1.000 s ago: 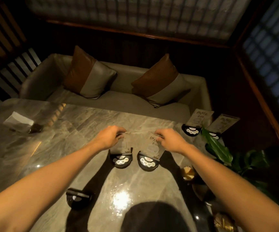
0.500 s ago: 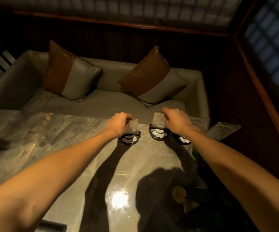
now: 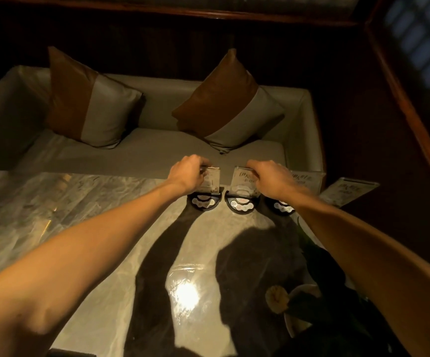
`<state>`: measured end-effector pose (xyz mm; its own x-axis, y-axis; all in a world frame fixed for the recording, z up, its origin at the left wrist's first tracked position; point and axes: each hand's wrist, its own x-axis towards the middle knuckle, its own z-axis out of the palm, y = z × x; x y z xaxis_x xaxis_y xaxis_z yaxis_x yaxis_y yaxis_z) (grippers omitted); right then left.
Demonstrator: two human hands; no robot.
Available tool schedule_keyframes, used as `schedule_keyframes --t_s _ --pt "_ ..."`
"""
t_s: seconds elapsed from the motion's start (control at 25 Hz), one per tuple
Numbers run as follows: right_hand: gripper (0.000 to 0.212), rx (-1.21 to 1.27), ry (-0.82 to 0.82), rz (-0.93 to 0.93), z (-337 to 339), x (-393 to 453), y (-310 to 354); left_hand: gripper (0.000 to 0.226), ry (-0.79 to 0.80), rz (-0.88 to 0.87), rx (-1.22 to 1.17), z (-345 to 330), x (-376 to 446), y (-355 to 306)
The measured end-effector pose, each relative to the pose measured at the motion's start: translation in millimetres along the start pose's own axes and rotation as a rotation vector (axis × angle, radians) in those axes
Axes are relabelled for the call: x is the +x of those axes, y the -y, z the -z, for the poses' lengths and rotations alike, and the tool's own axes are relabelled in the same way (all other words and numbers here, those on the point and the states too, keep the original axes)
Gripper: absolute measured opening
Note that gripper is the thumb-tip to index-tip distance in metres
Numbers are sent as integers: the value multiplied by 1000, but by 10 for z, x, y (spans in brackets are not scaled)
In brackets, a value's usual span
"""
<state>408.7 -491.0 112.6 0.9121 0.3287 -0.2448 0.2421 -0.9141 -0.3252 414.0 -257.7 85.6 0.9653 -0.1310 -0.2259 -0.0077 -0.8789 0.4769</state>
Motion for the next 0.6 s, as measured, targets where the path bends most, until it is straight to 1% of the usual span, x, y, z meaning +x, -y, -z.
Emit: schedule_keyframes --t_s 0.16,0.24,0.32,0.48,0.6 --pt "19 24 61 -32 9 77 47 37 4 -24 38 -3 16 -48" --pt "22 -8 99 -43 -5 90 58 44 36 -48 123 19 -12 -77" --pt "28 -37 116 -35 -21 61 68 53 48 -54 153 72 -90 -67" --pt "45 -204 27 22 14 -65 185 60 -14 -38 119 334 -379 140" --pt "62 -238 -25 38 78 -213 518 63 -8 -22 95 572 -831 336"
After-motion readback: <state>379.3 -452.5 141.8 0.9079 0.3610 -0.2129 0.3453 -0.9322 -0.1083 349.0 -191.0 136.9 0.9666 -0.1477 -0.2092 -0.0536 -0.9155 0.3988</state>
